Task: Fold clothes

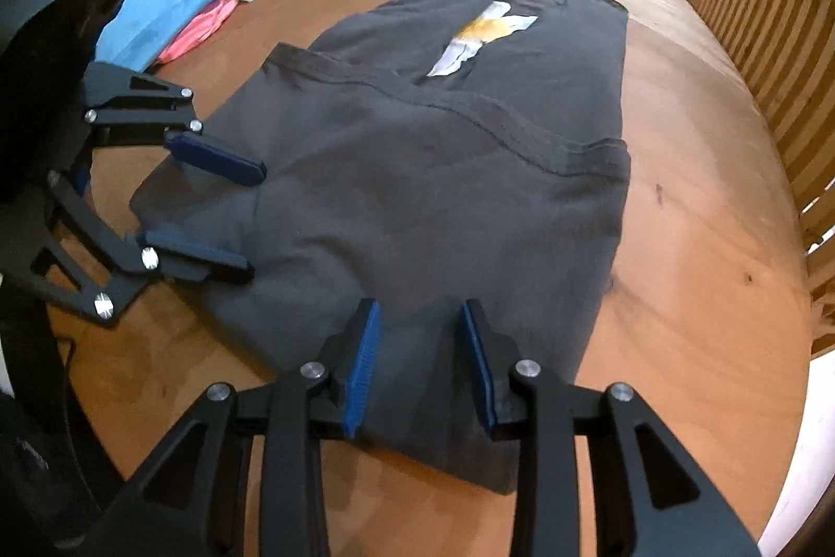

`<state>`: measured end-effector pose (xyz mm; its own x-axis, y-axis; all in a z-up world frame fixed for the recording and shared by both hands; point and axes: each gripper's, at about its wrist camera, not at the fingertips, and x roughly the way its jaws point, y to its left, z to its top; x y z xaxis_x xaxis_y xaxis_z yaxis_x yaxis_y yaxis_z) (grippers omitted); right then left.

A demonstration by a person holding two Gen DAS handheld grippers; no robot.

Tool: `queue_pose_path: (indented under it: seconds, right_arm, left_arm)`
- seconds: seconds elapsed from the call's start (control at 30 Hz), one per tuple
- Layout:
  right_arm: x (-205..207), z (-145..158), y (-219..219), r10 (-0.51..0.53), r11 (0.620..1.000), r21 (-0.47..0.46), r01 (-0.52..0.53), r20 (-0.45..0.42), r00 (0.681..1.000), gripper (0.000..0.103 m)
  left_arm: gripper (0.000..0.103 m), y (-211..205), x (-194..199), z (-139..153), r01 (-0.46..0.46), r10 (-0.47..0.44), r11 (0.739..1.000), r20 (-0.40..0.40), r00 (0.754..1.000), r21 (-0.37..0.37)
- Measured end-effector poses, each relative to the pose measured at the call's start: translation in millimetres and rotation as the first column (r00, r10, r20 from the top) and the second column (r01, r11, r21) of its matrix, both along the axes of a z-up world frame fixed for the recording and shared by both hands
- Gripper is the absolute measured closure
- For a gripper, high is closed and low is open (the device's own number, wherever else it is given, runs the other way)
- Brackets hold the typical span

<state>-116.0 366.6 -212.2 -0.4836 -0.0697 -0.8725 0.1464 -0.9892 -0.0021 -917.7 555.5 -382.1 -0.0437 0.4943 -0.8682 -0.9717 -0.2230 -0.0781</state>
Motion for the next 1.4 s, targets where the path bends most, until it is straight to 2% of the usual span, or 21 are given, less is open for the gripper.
queue_pose_path:
  seconds: [0.2,0.37,0.47,0.53,0.6,0.63,0.7,0.93,1.13,1.3,1.4]
  right_arm:
    - [42.1,2.5,-15.0,0.048,0.999,0.005,-0.048,0.049,0.998,0.071]
    - [83.3,4.9,-32.6,0.077,0.997,0.004,-0.077,0.073,0.994,0.071]
    - [97.3,8.9,-31.7,0.067,0.998,-0.012,-0.066,0.052,0.996,0.071]
    - [109.2,16.9,-20.0,0.047,0.997,-0.063,-0.046,0.016,0.999,0.071]
    - [124.0,24.3,-11.5,0.027,0.997,-0.069,-0.028,-0.011,1.000,0.067]
    - [131.4,27.9,-7.2,0.017,0.997,-0.073,-0.019,-0.024,1.000,0.062]
    - [141.6,33.2,-4.7,0.013,0.997,-0.080,-0.016,-0.038,0.999,0.061]
    - [138.4,22.8,-12.4,0.006,0.997,-0.077,-0.008,-0.026,1.000,0.061]
    - [116.3,33.0,4.8,-0.035,0.992,-0.122,0.029,-0.047,0.998,0.061]
    - [65.6,27.9,39.2,-0.097,0.977,-0.192,0.091,-0.024,0.995,0.061]
    - [31.5,22.2,61.4,-0.135,0.963,-0.235,0.131,-0.001,0.991,0.061]
  left_arm:
    - [0.053,-28.0,23.5,4.9,0.029,-0.030,1.000,0.067,0.997,0.007]
    - [0.053,-53.4,48.5,7.4,0.053,-0.054,0.998,0.087,0.995,0.019]
    - [0.053,-66.5,53.9,13.6,0.037,-0.038,0.999,0.074,0.997,0.014]
    - [0.054,-78.0,55.4,20.7,0.027,-0.028,0.999,0.044,0.999,0.019]
    - [0.053,-93.5,52.1,31.3,0.026,-0.026,0.999,-0.001,1.000,0.030]
    - [0.053,-101.9,48.5,36.7,0.029,-0.029,0.999,-0.014,0.999,0.033]
    - [0.052,-112.9,45.1,40.9,0.024,-0.023,0.999,-0.019,1.000,0.033]
    - [0.052,-118.5,34.3,34.1,-0.032,0.032,0.999,0.001,0.999,0.024]
    - [0.052,-107.4,12.5,33.9,-0.060,0.059,0.997,0.007,0.998,0.042]
    - [0.052,-94.8,-47.3,44.3,-0.155,0.151,0.985,0.062,0.987,0.076]
    - [0.052,-81.3,-91.6,41.2,-0.227,0.216,0.971,0.127,0.968,0.079]
